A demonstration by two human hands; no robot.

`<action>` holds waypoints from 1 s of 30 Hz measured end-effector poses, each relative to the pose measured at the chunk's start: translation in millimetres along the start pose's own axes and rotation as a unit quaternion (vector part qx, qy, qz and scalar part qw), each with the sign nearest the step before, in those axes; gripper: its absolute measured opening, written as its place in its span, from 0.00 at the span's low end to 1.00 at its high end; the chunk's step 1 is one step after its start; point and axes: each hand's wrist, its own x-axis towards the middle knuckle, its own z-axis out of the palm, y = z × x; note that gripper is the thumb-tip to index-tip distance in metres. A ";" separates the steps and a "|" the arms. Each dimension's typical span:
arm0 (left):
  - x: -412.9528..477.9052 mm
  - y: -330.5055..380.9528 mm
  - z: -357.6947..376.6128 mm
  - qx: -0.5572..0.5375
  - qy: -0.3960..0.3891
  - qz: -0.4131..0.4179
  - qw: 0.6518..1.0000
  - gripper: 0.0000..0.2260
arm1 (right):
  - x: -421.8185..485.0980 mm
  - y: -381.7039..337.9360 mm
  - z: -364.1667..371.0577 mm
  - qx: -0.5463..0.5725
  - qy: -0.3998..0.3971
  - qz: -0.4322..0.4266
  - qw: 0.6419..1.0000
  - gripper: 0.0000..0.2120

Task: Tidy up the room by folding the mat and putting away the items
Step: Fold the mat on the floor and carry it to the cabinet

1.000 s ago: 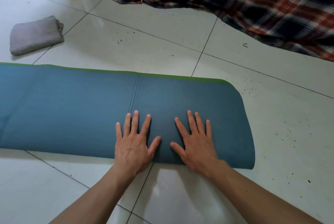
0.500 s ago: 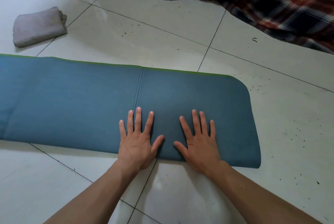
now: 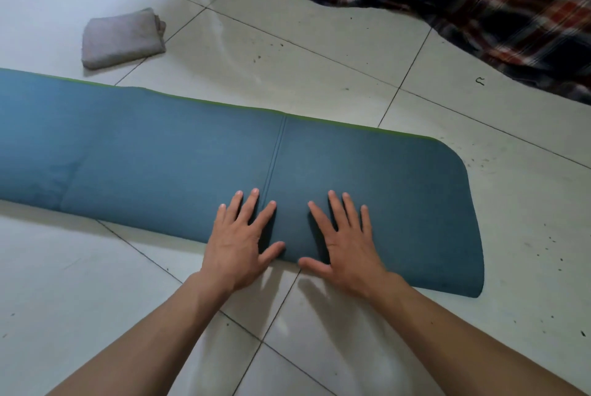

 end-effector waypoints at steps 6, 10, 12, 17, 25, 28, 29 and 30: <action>-12.6 -29.3 -2.4 -0.016 -0.019 0.071 0.997 0.40 | 15.9 -42.3 -0.6 -0.018 -0.030 -0.032 0.999 0.49; -5.2 -42.8 -1.4 0.047 0.001 0.117 0.992 0.44 | 21.1 -51.4 -4.1 -0.030 -0.054 -0.012 0.998 0.49; -5.1 -42.8 1.7 0.089 0.020 0.113 0.989 0.44 | 21.4 -49.5 -6.3 -0.032 -0.066 -0.012 0.997 0.48; -9.2 -34.8 1.5 0.122 0.060 0.024 0.990 0.30 | 23.3 -47.7 -12.4 -0.012 -0.067 -0.002 0.998 0.48; -7.0 -39.1 -3.8 0.050 0.148 0.019 0.987 0.23 | 18.4 -57.5 -28.8 0.007 -0.037 0.030 0.999 0.45; -5.4 -32.8 -11.8 0.000 0.177 -0.004 0.984 0.24 | 14.4 -59.1 -36.3 0.028 -0.006 0.032 0.999 0.40; -4.7 -29.4 -14.9 -0.022 0.183 -0.008 0.983 0.27 | 13.2 -58.6 -39.4 0.039 0.003 0.035 0.999 0.40; -4.7 -25.5 -19.1 -0.047 0.188 -0.008 0.981 0.28 | 12.0 -57.9 -41.7 0.053 0.011 0.039 0.998 0.39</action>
